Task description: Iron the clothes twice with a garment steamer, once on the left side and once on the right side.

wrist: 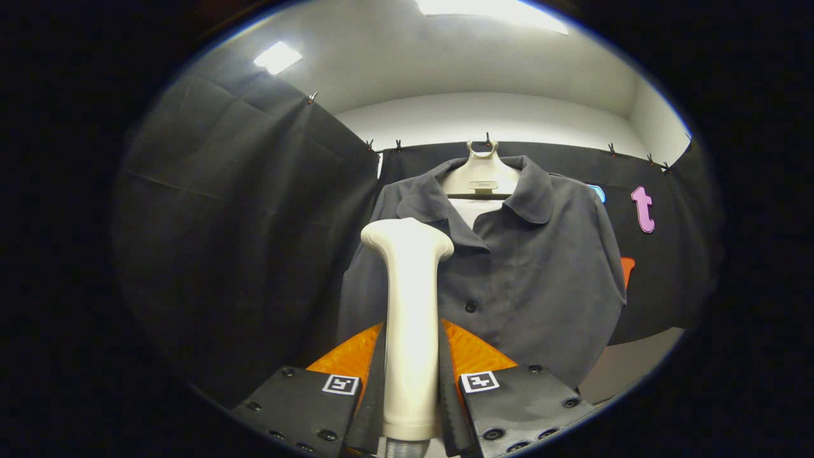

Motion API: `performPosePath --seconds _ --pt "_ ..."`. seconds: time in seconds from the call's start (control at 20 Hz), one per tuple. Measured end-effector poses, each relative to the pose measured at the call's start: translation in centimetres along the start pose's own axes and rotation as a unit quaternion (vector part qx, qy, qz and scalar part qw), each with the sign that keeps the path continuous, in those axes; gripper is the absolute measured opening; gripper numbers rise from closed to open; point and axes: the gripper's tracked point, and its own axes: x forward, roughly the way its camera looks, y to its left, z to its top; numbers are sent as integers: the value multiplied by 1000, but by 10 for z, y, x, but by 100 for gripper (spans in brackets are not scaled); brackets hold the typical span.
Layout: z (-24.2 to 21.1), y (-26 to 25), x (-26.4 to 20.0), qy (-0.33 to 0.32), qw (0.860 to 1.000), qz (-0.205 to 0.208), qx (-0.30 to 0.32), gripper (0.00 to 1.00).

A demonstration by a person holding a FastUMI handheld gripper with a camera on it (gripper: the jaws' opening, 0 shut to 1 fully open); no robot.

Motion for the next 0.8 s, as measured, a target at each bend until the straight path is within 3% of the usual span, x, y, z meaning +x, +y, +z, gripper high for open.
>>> performPosePath --seconds 0.3,0.8 --pt "-34 13 8 36 999 13 3 44" --pt "-82 21 -24 81 996 25 9 44"
